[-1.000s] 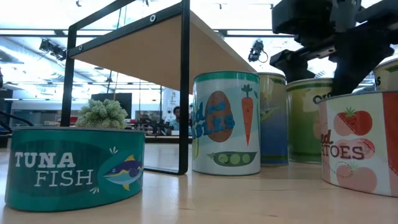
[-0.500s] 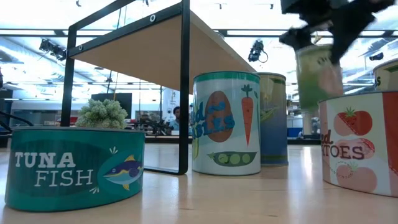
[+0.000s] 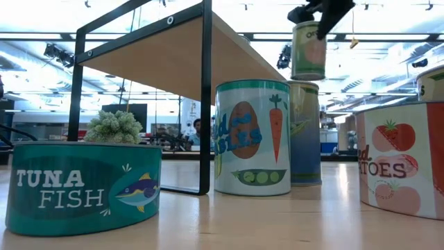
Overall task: Pick and place cans onto a shelf
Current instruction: Put the canned orange on the shelf
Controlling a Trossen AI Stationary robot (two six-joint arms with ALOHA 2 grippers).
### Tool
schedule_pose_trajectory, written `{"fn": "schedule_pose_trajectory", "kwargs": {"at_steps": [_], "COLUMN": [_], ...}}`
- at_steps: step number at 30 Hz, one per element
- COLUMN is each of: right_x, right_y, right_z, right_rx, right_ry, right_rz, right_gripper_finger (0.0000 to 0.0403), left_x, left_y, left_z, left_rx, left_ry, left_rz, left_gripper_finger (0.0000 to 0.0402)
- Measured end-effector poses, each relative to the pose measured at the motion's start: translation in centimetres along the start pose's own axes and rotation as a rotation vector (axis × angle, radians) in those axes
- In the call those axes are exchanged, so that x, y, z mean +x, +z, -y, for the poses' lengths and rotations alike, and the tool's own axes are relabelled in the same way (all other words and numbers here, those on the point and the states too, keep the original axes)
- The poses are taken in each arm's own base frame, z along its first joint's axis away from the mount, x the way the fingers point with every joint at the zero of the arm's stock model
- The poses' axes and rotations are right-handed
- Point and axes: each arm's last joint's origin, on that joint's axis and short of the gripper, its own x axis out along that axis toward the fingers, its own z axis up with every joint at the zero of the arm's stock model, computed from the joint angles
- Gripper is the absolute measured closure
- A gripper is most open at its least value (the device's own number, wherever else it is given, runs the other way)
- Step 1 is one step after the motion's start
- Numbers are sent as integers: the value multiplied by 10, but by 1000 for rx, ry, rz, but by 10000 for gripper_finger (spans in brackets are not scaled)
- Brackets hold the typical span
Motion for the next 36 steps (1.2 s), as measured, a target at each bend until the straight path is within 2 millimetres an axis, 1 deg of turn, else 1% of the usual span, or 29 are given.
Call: {"fn": "schedule_pose_trajectory", "kwargs": {"at_steps": [4,8,11,15,18,20,28,33,36], "right_x": [11,24,31,39,41,42,43,42,39], "right_y": [5,10,15,17,17,17,15,16,16], "right_z": [20,35,43,51,58,61,65,64,61], "right_rx": [1,-10,-38,-68,-86,-92,-81,-98,-100], "right_ry": [26,46,39,33,26,17,-23,-45,-81], "right_rz": [-9,-23,-13,-8,16,27,0,-14,-28], "right_gripper_finger": [89,89,89,89,89,81,33,14,6], "left_x": [0,0,0,0,0,0,0,0,0], "left_y": [0,0,0,0,0,0,0,0,0], "left_z": [0,0,0,0,0,0,0,0,0], "left_rx": [-1,-1,-1,-1,3,6,5,5,5], "left_ry": [0,0,0,0,1,0,0,0,0], "left_rz": [0,0,0,0,-1,0,1,2,2], "left_gripper_finger": [255,255,255,255,255,255,255,255,255]}}
